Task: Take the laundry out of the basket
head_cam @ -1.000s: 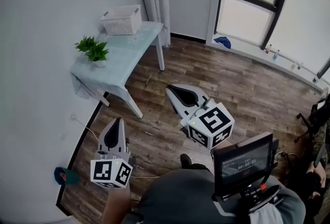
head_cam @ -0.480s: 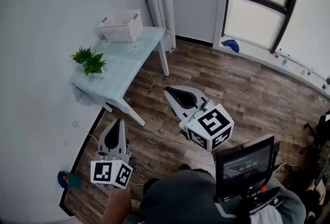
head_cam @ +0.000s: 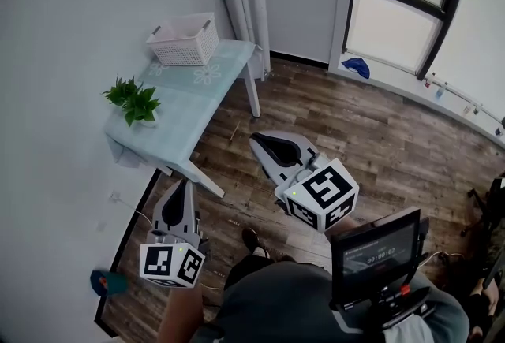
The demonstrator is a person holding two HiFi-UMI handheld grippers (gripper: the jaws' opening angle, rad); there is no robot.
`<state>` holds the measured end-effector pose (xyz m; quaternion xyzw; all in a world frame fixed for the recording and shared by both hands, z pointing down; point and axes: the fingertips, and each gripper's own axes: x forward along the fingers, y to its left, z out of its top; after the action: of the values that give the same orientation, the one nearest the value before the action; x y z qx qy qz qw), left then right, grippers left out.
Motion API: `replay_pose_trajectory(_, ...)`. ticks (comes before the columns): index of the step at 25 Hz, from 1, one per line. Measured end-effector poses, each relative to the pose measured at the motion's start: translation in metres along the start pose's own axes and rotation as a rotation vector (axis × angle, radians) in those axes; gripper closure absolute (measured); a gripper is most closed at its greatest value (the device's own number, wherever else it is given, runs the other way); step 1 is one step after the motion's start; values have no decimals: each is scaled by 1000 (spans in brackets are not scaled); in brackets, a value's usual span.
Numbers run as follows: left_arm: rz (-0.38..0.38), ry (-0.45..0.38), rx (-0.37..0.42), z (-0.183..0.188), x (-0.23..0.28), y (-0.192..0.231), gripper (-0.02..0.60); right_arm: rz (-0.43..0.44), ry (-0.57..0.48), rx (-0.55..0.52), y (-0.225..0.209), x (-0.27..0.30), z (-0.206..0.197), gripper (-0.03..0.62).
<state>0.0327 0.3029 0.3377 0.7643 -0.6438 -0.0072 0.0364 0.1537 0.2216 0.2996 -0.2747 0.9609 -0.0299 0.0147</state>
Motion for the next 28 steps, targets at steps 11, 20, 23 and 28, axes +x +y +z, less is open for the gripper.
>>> replay_pose_trajectory(11, -68, -14, -13, 17, 85, 98, 580, -41, 20, -56, -29, 124, 13, 576)
replay_pose_trajectory(20, -107, -22, -30, 20, 133, 170, 580, -67, 51, -100, -43, 205, 11, 576)
replay_pose_trajectory(23, -103, -20, -50, 16, 144, 186, 580, -60, 70, -98, -46, 224, 6, 576)
replay_pose_trajectory(28, -79, -10, -55, 16, 167, 203, 580, -25, 75, -94, -60, 251, 4, 576)
